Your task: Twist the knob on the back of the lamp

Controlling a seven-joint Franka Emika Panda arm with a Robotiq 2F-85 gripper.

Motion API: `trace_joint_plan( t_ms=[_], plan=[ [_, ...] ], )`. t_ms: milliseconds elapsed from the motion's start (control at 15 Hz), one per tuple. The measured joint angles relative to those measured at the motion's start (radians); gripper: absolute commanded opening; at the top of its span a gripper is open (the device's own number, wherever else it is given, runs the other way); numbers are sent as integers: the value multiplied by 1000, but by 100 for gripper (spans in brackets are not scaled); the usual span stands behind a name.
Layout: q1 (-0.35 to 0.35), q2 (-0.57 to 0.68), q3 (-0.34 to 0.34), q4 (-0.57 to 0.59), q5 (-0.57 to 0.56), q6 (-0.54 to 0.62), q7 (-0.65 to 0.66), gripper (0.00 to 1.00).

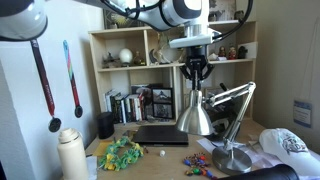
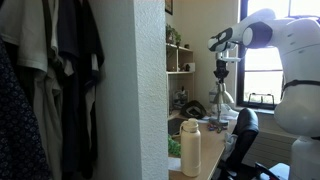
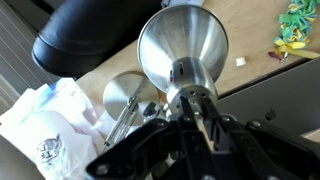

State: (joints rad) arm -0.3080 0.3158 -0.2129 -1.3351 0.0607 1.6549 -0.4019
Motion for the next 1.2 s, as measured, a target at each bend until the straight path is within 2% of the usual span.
trace_joint_plan(
  t_ms=[533, 1200],
  plan=[
    [-43, 55, 37, 94, 13, -72, -221, 4],
    [-47, 88, 47, 139, 13, -114, -459, 4]
  ],
)
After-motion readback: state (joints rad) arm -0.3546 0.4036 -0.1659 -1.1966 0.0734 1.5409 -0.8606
